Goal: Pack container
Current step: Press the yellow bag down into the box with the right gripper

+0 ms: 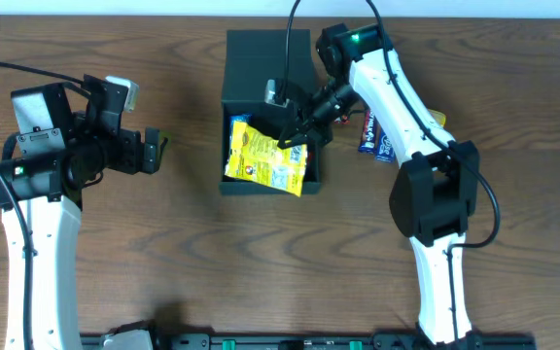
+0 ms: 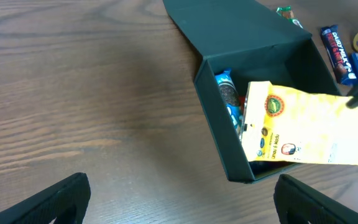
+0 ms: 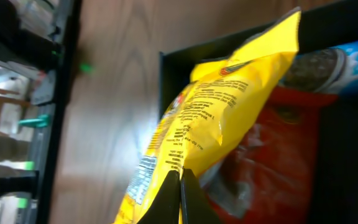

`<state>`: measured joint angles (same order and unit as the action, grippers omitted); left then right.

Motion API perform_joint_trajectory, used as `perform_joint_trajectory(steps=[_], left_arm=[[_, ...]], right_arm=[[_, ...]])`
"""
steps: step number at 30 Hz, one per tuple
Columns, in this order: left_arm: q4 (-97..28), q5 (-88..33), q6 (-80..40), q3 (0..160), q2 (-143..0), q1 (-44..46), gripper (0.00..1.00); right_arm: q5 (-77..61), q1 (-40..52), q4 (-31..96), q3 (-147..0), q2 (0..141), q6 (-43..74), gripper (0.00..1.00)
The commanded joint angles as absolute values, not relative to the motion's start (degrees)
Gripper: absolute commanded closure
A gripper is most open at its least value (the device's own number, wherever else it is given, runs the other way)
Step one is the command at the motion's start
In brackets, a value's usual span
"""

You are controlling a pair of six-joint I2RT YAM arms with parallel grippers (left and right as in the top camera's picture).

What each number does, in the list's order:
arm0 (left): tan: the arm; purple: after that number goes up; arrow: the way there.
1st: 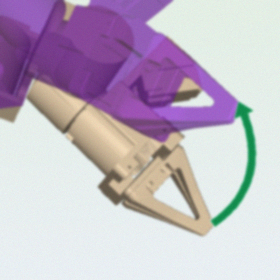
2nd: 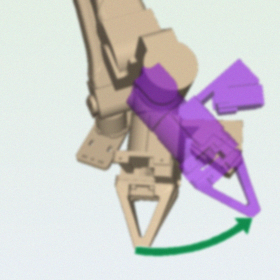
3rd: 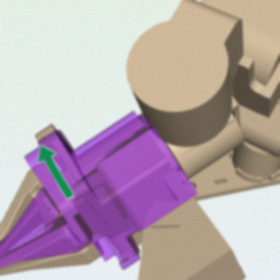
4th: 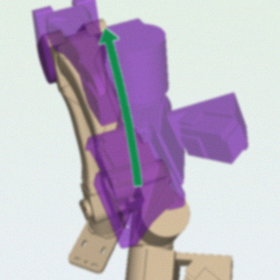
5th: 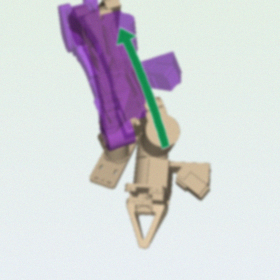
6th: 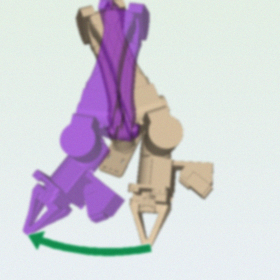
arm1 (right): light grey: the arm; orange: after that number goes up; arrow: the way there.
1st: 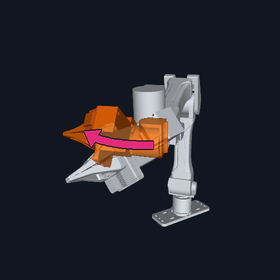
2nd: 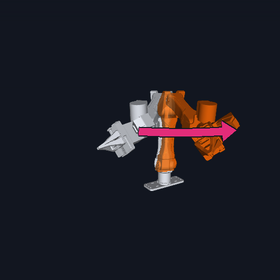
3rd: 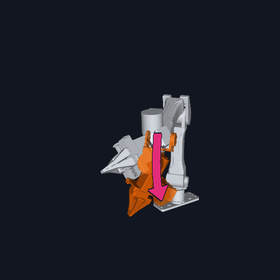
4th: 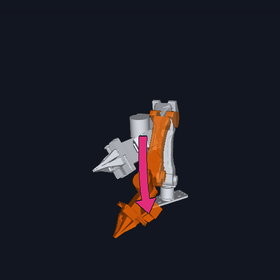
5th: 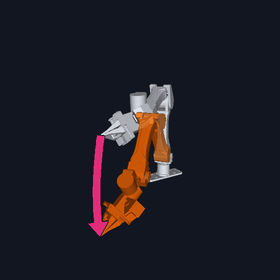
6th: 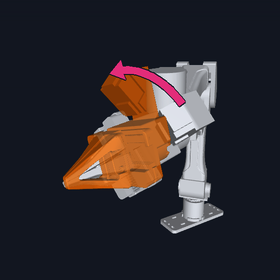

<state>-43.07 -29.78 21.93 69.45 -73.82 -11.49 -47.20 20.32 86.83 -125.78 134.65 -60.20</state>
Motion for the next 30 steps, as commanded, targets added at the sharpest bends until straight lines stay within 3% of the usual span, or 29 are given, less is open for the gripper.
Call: perform_joint_trajectory(steps=[1,8,13,16,20,26,29,30], left_arm=[[-43.1,-29.9,22.7,69.6,-73.3,-11.7,0.05],[-43.1,-29.8,22.7,69.6,-73.3,-11.7,0.05],[-43.2,-29.8,22.7,69.6,-73.3,-11.7,0.05],[-43.3,-29.8,22.7,69.6,-73.3,-11.7,0.05],[-43.3,-29.8,22.7,69.6,-73.3,-11.7,0.05],[-43.3,-29.8,22.7,69.6,-73.4,-11.7,0.05],[-43.3,-29.8,22.7,69.6,-73.4,-11.7,0.05],[-43.3,-29.8,22.7,69.6,-73.4,-11.7,0.05]], right_arm=[[-44.9,19.9,84.9,-125.7,135.1,-57.6,0.99],[-43.0,19.9,83.4,-125.7,135.1,-56.0,0.98],[-38.7,19.9,83.3,-125.7,135.1,-51.9,0.68],[-37.3,19.9,83.1,-125.7,135.1,-50.0,0.39],[-37.3,19.9,82.6,-125.7,135.1,-47.5,0.31],[-37.3,19.9,81.6,-127.9,135.1,-42.3,0.29],[-37.3,19.9,81.9,-131.2,135.1,-39.6,0.34],[-37.3,19.9,82.2,-132.5,135.1,-39.0,0.42]])
